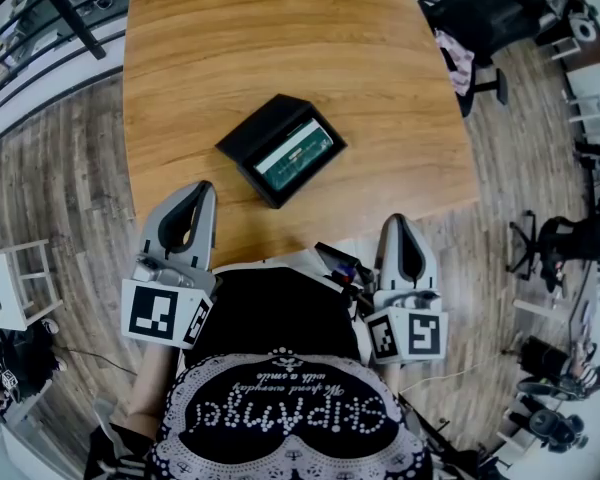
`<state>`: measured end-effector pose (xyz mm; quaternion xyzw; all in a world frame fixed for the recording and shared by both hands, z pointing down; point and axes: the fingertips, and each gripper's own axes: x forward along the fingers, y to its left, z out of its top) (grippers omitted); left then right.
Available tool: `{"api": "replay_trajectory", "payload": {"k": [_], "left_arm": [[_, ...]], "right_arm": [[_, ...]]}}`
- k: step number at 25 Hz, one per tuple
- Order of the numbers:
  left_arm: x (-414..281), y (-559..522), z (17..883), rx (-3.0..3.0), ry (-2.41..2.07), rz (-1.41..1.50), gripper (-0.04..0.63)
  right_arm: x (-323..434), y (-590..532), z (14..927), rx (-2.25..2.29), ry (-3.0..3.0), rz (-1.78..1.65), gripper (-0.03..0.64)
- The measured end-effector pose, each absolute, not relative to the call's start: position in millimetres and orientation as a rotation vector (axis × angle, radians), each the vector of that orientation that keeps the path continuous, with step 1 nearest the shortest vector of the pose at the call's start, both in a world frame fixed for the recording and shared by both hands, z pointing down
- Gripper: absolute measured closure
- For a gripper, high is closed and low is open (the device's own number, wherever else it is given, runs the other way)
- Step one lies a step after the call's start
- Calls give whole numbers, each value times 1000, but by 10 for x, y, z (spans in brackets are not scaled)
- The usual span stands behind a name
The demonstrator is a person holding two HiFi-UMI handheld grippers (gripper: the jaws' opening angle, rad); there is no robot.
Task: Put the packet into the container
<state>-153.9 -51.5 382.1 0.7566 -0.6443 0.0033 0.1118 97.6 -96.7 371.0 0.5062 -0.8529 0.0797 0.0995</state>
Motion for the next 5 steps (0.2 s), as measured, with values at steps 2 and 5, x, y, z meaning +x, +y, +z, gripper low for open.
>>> {"api": "replay_trajectory", "payload": {"k": [2,5], "left_arm": [[-1537,-516,3817,2223,-1891,10,565],[-1537,-525,3804,2227,-1891,11,565]], "right_arm": [[976,-963,3711,1499,-2524,245,583],[972,-960,3710,1499,-2525,257,583]]}}
